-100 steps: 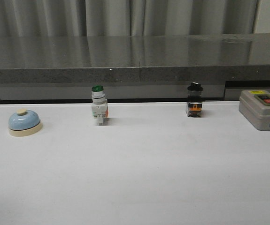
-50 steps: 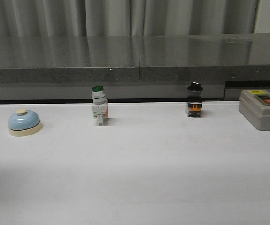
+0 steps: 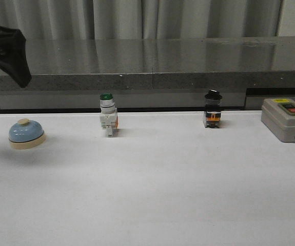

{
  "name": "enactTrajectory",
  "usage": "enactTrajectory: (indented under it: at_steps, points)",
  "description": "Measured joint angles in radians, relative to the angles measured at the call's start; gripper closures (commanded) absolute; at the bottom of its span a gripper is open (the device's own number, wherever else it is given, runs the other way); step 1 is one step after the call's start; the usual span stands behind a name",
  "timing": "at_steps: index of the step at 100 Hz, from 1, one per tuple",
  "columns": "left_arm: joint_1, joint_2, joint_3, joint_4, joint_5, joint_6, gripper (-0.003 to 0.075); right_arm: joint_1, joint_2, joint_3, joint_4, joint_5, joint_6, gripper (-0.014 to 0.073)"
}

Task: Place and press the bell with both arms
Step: 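Lower the left gripper over the blue bell and grasp it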

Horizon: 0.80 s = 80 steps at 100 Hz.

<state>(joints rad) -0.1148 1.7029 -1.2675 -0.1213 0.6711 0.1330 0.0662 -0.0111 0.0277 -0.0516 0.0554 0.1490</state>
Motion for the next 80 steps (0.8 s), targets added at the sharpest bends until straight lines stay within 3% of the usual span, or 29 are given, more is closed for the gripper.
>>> enactTrajectory:
  at_steps: [31, 67, 80]
  points:
    - [0.0, 0.197, -0.072, 0.002, -0.023, 0.0, 0.0093, 0.0, 0.0, 0.0, 0.0, 0.0, 0.0, 0.0658]
    - [0.0, 0.286, -0.08, 0.002, -0.062, 0.0, 0.0094, 0.0, 0.0, 0.0, 0.0, 0.0, 0.0, 0.0658]
    - [-0.006, 0.314, -0.08, 0.002, -0.065, 0.0, 0.0136, 0.0, 0.0, 0.0, 0.0, -0.001, 0.0, 0.0658]
